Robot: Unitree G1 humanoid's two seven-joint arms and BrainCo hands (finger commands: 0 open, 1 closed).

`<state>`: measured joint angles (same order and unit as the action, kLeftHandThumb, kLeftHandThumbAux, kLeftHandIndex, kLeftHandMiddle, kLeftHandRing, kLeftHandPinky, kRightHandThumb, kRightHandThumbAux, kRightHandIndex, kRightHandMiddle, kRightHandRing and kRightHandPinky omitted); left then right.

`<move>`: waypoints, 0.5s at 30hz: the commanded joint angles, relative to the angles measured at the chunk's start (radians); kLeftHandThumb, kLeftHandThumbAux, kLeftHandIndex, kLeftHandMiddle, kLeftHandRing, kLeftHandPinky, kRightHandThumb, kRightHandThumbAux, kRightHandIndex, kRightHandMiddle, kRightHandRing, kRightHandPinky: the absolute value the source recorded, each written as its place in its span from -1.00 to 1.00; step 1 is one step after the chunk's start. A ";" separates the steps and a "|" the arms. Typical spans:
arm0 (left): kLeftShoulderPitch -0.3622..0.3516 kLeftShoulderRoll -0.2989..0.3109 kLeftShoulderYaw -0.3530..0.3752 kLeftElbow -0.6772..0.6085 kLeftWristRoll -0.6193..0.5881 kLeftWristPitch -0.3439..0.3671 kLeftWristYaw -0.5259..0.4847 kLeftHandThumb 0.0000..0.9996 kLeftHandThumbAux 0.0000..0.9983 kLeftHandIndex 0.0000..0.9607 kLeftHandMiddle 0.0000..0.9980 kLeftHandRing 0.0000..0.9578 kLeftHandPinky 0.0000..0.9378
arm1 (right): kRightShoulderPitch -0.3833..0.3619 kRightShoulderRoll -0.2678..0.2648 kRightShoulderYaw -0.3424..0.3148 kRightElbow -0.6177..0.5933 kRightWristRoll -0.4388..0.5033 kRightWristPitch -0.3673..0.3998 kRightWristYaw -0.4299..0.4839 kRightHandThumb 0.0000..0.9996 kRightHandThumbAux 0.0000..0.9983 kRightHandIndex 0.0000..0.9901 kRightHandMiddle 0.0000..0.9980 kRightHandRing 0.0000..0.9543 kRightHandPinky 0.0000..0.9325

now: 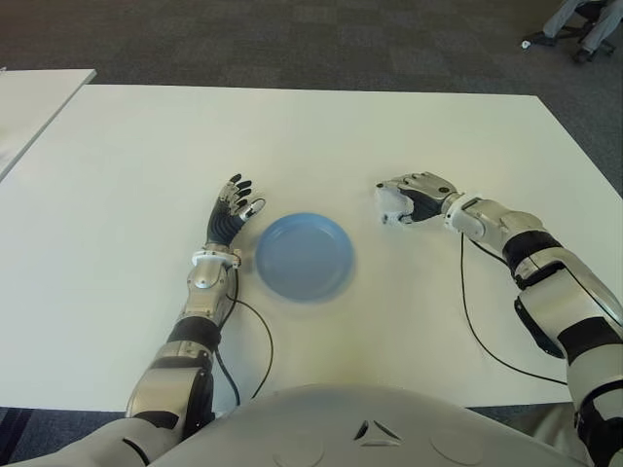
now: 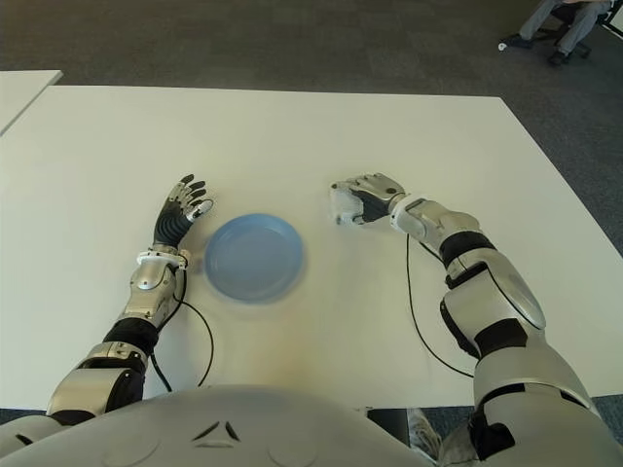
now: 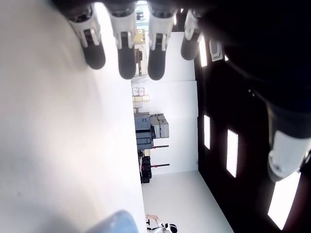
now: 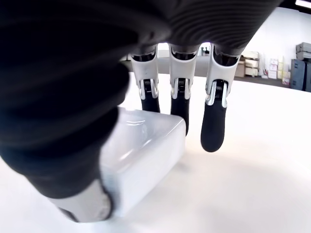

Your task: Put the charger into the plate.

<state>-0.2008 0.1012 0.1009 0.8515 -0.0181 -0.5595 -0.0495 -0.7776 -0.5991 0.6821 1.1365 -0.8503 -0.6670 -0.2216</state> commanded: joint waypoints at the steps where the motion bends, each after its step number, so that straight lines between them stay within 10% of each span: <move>1: 0.053 -0.012 -0.006 0.060 0.013 0.043 0.013 -1.00 0.12 -0.80 -0.62 -0.63 -0.69 | 0.032 0.004 -0.045 -0.052 0.027 0.034 -0.041 0.39 0.45 -0.15 0.31 0.41 0.51; 15: 0.049 -0.020 -0.003 0.066 0.009 0.045 0.015 -1.00 0.12 -0.80 -0.62 -0.63 -0.69 | 0.083 0.018 -0.157 -0.255 0.105 0.107 0.012 0.48 0.42 -0.11 0.70 0.76 0.78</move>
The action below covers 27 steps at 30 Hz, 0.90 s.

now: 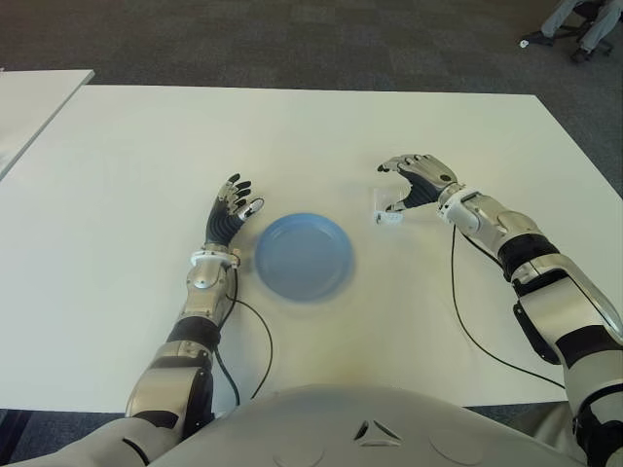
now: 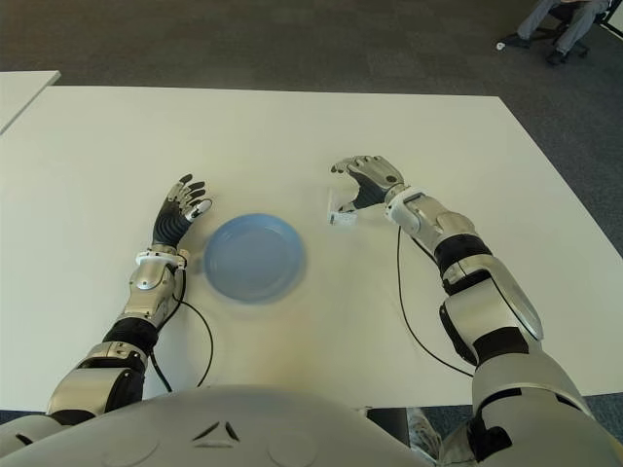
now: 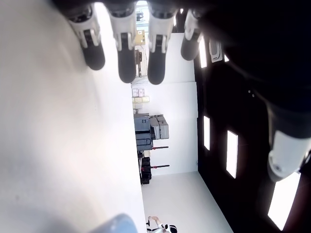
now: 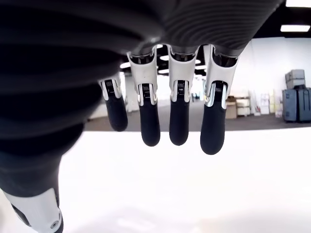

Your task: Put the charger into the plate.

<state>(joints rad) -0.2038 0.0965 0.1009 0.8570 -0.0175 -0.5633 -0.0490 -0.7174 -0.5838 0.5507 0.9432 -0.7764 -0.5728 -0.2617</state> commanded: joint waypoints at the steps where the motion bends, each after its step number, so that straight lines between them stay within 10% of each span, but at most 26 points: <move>1: 0.052 -0.015 -0.003 0.060 0.008 0.050 0.015 -1.00 0.12 -0.80 -0.62 -0.63 -0.69 | 0.025 0.002 -0.032 -0.076 0.036 0.015 0.063 0.48 0.42 -0.11 0.71 0.77 0.77; 27: 0.042 -0.026 -0.008 0.065 0.011 0.059 0.024 -1.00 0.12 -0.81 -0.60 -0.62 -0.70 | 0.074 0.045 -0.132 -0.277 0.122 0.010 0.168 0.49 0.42 -0.11 0.72 0.78 0.75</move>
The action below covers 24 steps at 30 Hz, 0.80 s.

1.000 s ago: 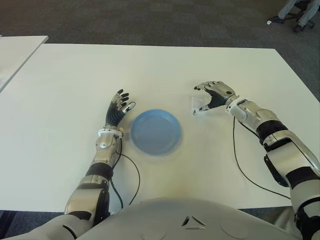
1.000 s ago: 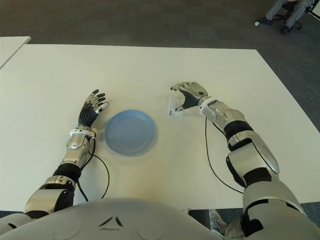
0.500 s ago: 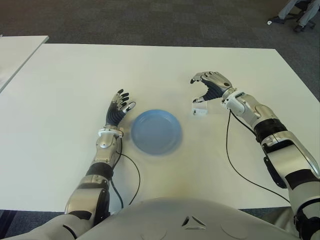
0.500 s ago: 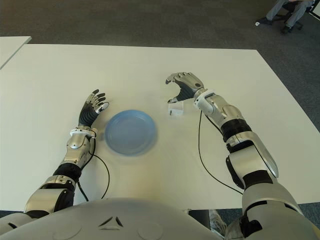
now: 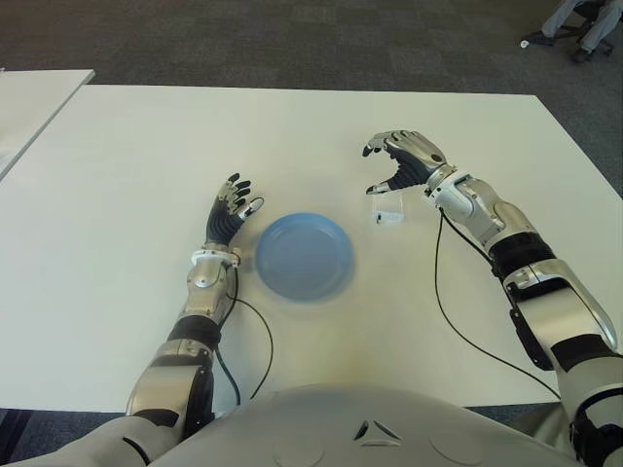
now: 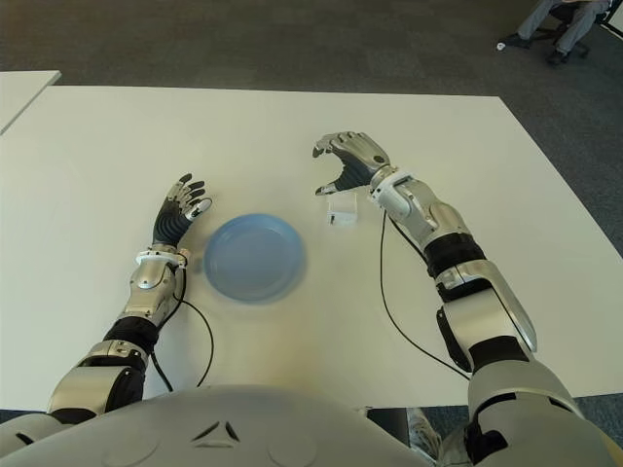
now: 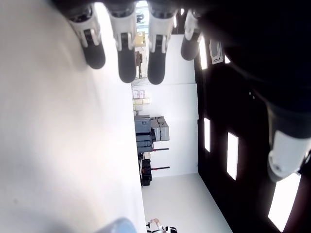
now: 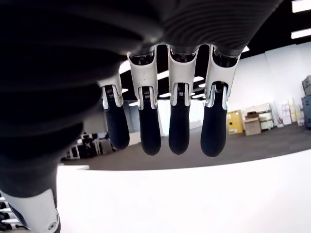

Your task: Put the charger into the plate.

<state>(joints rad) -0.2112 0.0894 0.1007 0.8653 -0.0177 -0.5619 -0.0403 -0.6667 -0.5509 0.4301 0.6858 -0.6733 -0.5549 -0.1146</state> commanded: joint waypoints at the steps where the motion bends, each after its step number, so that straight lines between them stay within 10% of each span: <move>1: 0.050 -0.019 -0.008 0.056 0.012 0.056 0.017 -1.00 0.12 -0.81 -0.60 -0.62 -0.71 | 0.025 0.013 -0.012 -0.023 0.020 -0.009 0.023 0.49 0.42 -0.11 0.72 0.78 0.75; 10: 0.050 -0.020 -0.009 0.055 0.012 0.055 0.018 -1.00 0.12 -0.81 -0.59 -0.60 -0.65 | 0.032 0.017 -0.022 -0.035 0.025 -0.016 0.040 0.49 0.42 -0.11 0.71 0.76 0.75; 16: 0.051 -0.023 -0.008 0.055 0.009 0.056 0.016 -1.00 0.12 -0.81 -0.61 -0.62 -0.69 | 0.018 -0.008 -0.009 -0.002 0.002 -0.057 0.049 0.68 0.36 -0.17 0.18 0.50 0.41; 24: 0.054 -0.019 -0.008 0.056 0.009 0.043 0.008 -1.00 0.12 -0.80 -0.60 -0.61 -0.66 | 0.020 -0.085 0.019 -0.012 -0.062 -0.086 0.102 0.12 0.12 -0.79 -0.63 -0.60 -0.63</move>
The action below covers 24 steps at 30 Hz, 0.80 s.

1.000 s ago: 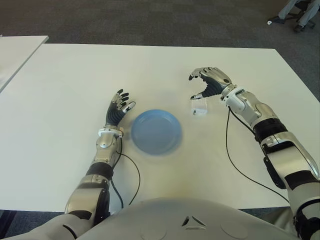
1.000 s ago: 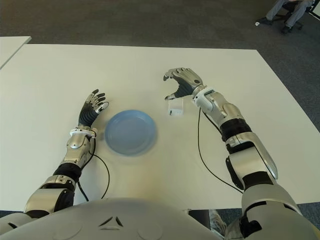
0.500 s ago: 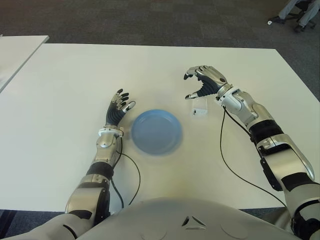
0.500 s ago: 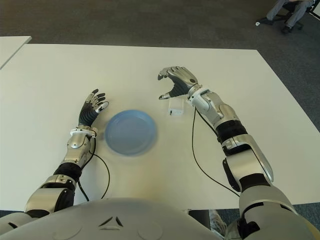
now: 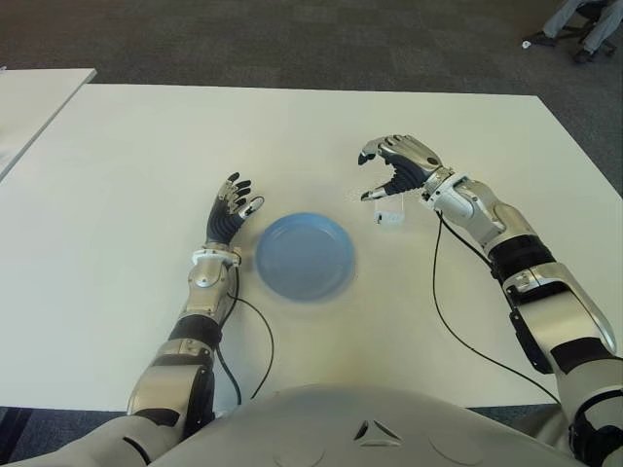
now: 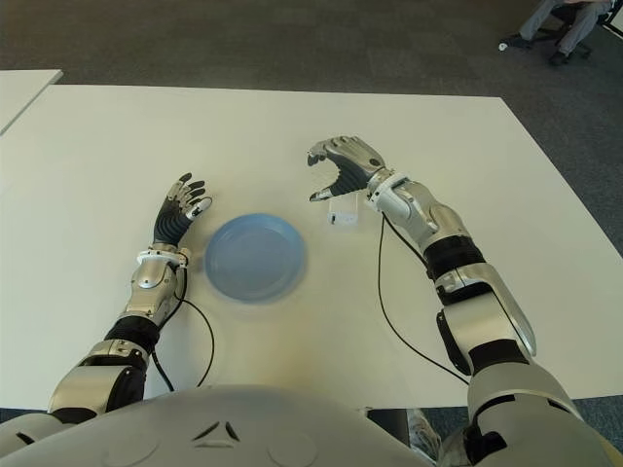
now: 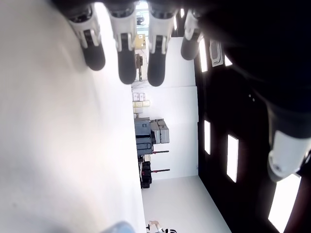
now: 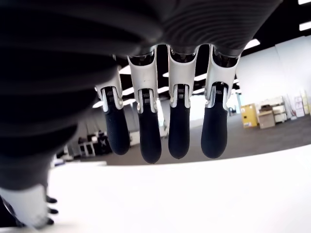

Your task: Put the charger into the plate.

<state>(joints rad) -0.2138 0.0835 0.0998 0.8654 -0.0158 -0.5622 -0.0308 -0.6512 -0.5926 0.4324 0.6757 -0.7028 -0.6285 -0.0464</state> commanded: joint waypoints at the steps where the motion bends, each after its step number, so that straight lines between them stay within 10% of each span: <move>1: 0.056 -0.012 -0.008 0.057 0.007 0.043 -0.003 -1.00 0.12 -0.80 -0.60 -0.61 -0.67 | 0.006 -0.052 0.018 -0.005 -0.038 -0.015 0.038 0.01 0.09 -0.86 -0.73 -0.72 -0.74; 14: 0.048 0.003 -0.003 0.072 -0.004 0.052 -0.028 -1.00 0.10 -0.80 -0.61 -0.63 -0.68 | 0.003 -0.121 0.043 0.043 -0.097 -0.079 0.020 -0.49 -0.16 -1.00 -1.00 -1.00 -1.00; 24: 0.051 0.010 -0.002 0.078 -0.004 0.038 -0.036 -1.00 0.10 -0.80 -0.61 -0.61 -0.66 | 0.035 -0.118 0.039 0.104 -0.079 -0.061 0.043 -0.51 -0.44 -1.00 -1.00 -1.00 -1.00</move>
<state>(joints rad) -0.2186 0.1003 0.1013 0.8786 -0.0203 -0.5657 -0.0478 -0.6362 -0.7175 0.4615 0.7460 -0.7810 -0.6973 -0.0144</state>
